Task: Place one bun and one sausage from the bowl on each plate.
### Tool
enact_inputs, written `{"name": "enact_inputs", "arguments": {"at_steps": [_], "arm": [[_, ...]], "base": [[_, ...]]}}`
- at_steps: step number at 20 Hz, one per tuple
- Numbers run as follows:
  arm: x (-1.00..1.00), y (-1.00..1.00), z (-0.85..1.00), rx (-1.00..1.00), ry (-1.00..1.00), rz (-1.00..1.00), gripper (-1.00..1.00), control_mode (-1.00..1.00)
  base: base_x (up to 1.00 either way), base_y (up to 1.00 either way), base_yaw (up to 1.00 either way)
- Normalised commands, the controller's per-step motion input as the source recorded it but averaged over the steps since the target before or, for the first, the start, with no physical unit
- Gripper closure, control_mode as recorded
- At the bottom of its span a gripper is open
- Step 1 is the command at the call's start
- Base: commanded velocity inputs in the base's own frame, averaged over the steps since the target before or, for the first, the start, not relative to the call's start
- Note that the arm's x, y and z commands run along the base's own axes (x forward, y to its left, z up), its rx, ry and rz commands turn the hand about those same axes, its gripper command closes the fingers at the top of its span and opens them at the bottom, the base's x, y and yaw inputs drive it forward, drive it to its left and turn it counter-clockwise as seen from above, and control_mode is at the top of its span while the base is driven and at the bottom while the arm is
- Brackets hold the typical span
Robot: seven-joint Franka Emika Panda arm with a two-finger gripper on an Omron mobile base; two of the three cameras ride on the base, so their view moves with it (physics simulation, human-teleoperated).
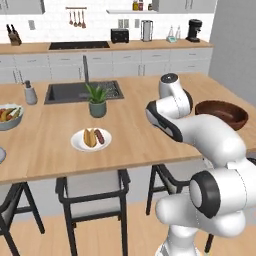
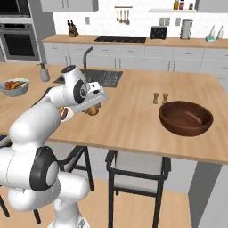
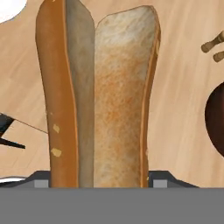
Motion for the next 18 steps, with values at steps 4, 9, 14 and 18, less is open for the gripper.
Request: {"name": "enact_inputs", "arguments": {"at_steps": [4, 9, 14, 18], "arm": [[0.0, 0.0, 0.0, 0.0, 0.0, 0.0, 1.0, 1.0], [0.0, 0.0, 0.0, 0.0, 0.0, 0.0, 1.0, 1.0], [0.0, 0.0, 0.0, 0.0, 0.0, 0.0, 1.0, 1.0], [0.0, 0.0, 0.0, 0.0, 0.0, 0.0, 1.0, 1.0]], "base": [[0.0, 0.89, 0.0], [0.01, 0.94, 0.0], [0.12, 0.9, 0.0], [0.24, 0.83, 0.0]]}}
